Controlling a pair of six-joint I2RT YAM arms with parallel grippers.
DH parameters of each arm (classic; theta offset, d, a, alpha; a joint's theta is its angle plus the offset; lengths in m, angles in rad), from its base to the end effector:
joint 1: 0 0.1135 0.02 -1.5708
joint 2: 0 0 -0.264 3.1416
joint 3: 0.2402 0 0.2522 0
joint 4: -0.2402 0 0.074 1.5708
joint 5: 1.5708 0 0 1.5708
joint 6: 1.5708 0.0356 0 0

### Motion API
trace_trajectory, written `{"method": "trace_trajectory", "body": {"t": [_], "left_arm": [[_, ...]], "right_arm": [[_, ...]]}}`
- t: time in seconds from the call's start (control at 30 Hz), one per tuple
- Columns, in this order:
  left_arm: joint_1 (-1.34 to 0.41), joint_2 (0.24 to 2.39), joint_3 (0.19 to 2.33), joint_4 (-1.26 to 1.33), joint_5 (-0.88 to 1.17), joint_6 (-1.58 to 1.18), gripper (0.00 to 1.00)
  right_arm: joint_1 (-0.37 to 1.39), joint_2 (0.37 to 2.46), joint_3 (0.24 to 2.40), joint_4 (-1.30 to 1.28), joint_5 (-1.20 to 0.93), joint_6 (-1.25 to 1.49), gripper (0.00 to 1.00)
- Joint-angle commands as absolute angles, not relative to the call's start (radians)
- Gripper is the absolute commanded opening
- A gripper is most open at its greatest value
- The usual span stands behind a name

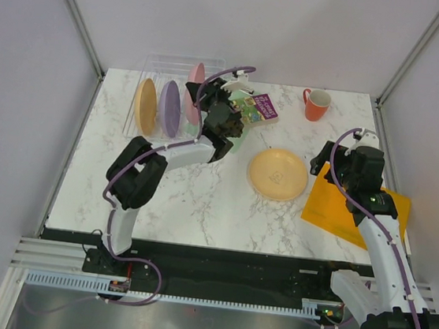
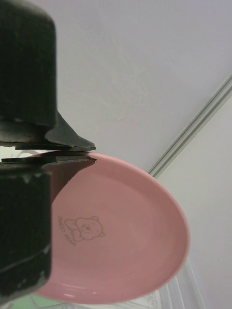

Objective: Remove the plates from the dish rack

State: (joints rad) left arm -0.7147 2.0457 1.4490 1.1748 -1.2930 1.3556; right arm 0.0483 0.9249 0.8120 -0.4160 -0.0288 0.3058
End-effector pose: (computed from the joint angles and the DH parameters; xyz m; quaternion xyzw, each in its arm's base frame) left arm 0.3602 -0.2672 0.3060 0.0565 0.6495 0.4934 0.5758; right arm 0.2056 0.0110 0.3010 0.1043 0.8610 0.0999 0.4877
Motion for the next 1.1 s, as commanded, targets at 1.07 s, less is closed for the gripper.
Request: {"method": "trace_trajectory", "body": {"t": [1.07], "left_arm": [[-0.897, 1.35, 1.333, -0.315, -0.371, -0.416, 0.02]], "right_arm": [[0.051, 0.727, 0.873, -0.318, -0.546, 0.528, 0.98]]}}
